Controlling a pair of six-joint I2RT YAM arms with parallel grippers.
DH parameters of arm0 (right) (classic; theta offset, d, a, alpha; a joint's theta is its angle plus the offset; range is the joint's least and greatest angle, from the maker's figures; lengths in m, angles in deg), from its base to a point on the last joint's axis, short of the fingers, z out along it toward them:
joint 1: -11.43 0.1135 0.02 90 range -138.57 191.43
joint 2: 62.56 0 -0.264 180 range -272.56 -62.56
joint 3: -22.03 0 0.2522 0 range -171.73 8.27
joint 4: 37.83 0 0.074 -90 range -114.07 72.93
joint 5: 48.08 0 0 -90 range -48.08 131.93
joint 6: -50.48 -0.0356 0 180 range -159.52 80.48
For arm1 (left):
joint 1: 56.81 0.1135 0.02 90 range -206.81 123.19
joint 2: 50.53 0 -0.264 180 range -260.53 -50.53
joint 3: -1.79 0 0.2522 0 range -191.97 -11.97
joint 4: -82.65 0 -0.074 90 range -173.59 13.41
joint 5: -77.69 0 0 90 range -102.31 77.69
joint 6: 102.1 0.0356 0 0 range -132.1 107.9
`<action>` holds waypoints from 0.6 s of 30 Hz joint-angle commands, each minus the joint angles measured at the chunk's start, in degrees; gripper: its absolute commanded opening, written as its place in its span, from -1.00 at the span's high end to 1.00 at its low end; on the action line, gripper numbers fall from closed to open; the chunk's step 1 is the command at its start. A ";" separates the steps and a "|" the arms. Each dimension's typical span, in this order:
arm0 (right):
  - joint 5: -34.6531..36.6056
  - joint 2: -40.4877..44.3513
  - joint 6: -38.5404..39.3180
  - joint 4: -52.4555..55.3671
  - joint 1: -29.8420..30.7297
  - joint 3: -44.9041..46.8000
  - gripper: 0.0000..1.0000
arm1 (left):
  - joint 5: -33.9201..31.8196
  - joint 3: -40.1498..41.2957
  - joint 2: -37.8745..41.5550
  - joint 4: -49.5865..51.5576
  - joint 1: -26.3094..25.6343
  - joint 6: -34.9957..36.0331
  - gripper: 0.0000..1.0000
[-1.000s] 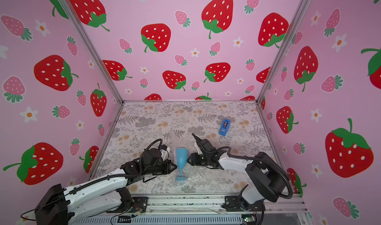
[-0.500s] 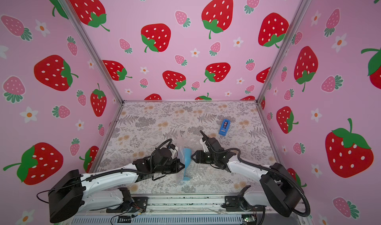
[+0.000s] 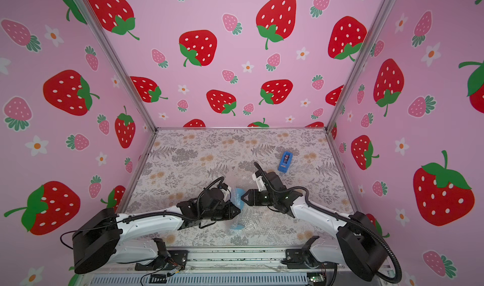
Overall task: Wrap wine glasses in bubble wrap
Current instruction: Wrap the wine glass in bubble wrap.
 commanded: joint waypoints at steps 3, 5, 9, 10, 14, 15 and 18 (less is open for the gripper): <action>-1.95 -2.61 0.31 -1.52 0.24 -2.85 -0.12 | -0.30 -1.55 -0.72 -1.84 -0.29 -0.34 0.58; -1.86 -3.56 0.81 -1.34 0.65 -3.95 -0.14 | -0.23 -1.46 -0.94 -1.98 -0.29 -0.17 0.61; -1.54 -5.30 1.79 -0.41 1.37 -6.22 -0.16 | 0.05 -1.16 -1.34 -2.78 -0.31 -0.05 0.75; -1.15 -5.53 2.08 0.15 1.63 -6.70 -0.16 | 0.11 -1.11 -1.33 -2.98 -0.34 0.08 0.78; -0.25 -5.93 2.81 1.88 2.17 -7.99 -0.16 | 0.20 -1.11 -1.15 -3.12 -0.30 0.54 0.82; 0.07 -5.93 2.99 2.19 2.29 -8.16 -0.15 | 0.22 -1.11 -1.19 -3.27 -0.29 0.78 0.84; 0.69 -6.06 3.50 3.25 2.61 -8.54 -0.11 | 0.32 -1.28 -1.35 -3.39 -0.28 1.04 0.86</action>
